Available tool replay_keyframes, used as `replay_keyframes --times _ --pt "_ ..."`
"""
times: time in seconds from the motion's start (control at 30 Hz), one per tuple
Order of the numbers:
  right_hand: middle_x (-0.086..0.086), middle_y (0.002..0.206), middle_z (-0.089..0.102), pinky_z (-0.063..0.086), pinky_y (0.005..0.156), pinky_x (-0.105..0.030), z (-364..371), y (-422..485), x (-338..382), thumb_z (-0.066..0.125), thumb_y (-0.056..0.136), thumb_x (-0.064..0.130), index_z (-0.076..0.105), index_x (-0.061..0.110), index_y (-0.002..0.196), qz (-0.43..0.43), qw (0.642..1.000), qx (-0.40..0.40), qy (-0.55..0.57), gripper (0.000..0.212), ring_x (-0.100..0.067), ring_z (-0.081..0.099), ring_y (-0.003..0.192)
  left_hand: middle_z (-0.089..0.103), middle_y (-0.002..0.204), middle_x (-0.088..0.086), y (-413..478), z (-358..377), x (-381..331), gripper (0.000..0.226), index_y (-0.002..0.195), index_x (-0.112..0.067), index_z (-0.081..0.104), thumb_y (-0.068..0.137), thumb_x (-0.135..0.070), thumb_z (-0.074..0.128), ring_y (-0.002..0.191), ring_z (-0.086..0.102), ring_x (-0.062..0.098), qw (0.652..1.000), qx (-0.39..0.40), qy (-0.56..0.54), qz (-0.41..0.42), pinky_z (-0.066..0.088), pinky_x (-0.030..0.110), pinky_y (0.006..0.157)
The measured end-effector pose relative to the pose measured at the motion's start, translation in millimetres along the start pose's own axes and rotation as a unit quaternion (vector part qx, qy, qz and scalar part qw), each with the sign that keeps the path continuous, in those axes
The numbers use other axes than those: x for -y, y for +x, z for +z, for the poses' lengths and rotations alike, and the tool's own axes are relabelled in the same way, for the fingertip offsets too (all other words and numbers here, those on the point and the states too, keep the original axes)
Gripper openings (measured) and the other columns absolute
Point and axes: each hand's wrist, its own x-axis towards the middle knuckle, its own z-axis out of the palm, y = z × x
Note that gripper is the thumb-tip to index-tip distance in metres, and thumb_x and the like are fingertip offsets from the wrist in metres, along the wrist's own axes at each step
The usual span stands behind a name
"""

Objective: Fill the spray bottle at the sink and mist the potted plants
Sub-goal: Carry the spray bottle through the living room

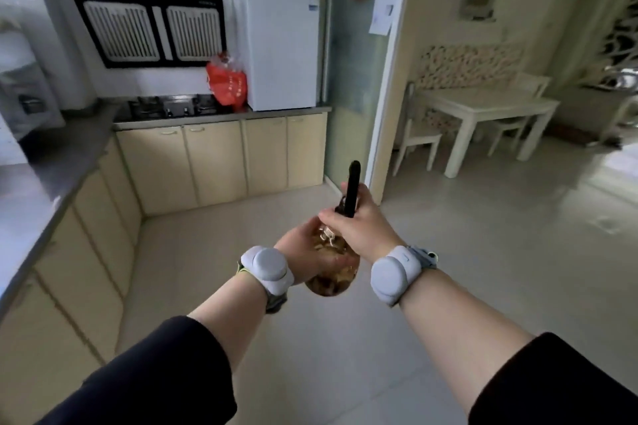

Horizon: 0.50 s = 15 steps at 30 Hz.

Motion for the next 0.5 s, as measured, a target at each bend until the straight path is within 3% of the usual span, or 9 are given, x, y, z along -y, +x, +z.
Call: replay_keyframes --times 0.1,0.23,0.4,0.5 --pt "0.008 0.083 0.068 0.054 0.077 -0.033 -29 47 -15 0.067 0.055 0.053 0.046 0.059 0.084 0.028 0.997 -0.065 -0.007 0.036 -0.007 0.068 0.073 0.063 0.106 -0.020 72 7 -4 0.073 0.128 -0.041 0.043 0.064 -0.038 0.079 0.103 0.060 0.007 0.998 0.052 0.011 0.027 0.046 0.025 0.089" --pt "0.015 0.085 0.061 0.052 0.073 -0.030 -78 103 -37 0.067 0.054 0.055 0.044 0.061 0.085 0.048 0.984 -0.171 -0.017 0.039 -0.006 0.064 0.080 0.059 0.096 -0.025 165 28 -20 0.071 0.124 -0.038 0.045 0.063 -0.039 0.080 0.091 0.058 0.002 0.990 0.126 0.040 0.054 0.040 0.013 0.074" --pt "0.033 0.097 0.052 0.038 0.064 -0.011 -139 126 -58 0.065 0.055 0.064 0.042 0.052 0.112 0.070 0.967 -0.243 -0.037 0.063 0.011 0.054 0.083 0.060 0.111 -0.014 238 78 -41 0.073 0.125 -0.035 0.044 0.062 -0.047 0.079 0.102 0.058 0.012 0.974 0.192 0.065 0.096 0.044 0.025 0.086" --pt "0.033 0.094 0.051 0.034 0.060 -0.007 -190 142 -74 0.063 0.062 0.065 0.045 0.044 0.113 0.072 0.954 -0.285 -0.056 0.058 0.016 0.052 0.077 0.061 0.115 -0.011 280 118 -62 0.076 0.127 -0.032 0.044 0.062 -0.045 0.080 0.108 0.058 0.014 0.965 0.226 0.054 0.122 0.046 0.033 0.095"
